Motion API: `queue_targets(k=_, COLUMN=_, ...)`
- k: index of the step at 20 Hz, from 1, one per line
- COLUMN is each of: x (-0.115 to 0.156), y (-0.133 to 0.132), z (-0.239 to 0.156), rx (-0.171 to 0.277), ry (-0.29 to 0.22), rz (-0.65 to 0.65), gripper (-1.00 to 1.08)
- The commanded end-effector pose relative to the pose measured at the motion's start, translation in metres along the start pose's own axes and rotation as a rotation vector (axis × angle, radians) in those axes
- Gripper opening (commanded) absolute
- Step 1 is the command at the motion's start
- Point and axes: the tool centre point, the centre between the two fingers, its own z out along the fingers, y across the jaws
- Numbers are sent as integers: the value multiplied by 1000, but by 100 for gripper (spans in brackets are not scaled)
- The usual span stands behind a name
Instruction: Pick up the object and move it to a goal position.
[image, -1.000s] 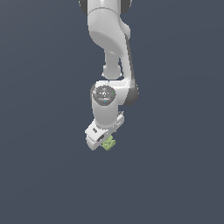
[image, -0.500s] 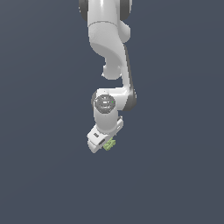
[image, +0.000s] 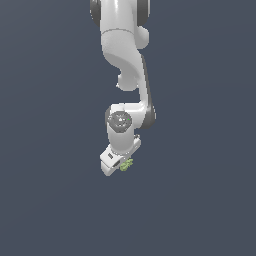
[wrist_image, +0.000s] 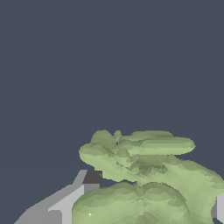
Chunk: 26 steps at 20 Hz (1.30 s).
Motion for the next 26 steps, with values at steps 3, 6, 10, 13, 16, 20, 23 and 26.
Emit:
queue_targets(k=3, x=0, y=0, z=0, rx=0, ry=0, rz=0, gripper=-100)
queue_targets(k=6, x=0, y=0, z=0, rx=0, ry=0, rz=0, gripper=-100)
queue_targets(k=10, x=-2, y=0, z=-4, rx=0, ry=0, rz=0, gripper=-100)
queue_targets(k=13, x=-5, y=1, z=-12, rx=0, ry=0, rz=0, gripper=-100)
queue_targets(k=16, x=-10, y=2, z=-25, rx=0, ry=0, rz=0, gripper=-100)
queue_targets(k=20, x=-20, y=3, z=-50, rx=-1, ry=0, rz=0, gripper=-100)
queue_targets(k=23, x=-31, y=5, z=-75, rx=-1, ry=0, rz=0, gripper=-100)
queue_targets(k=26, x=-43, y=7, z=-106, rx=-1, ry=0, rz=0, gripper=-100)
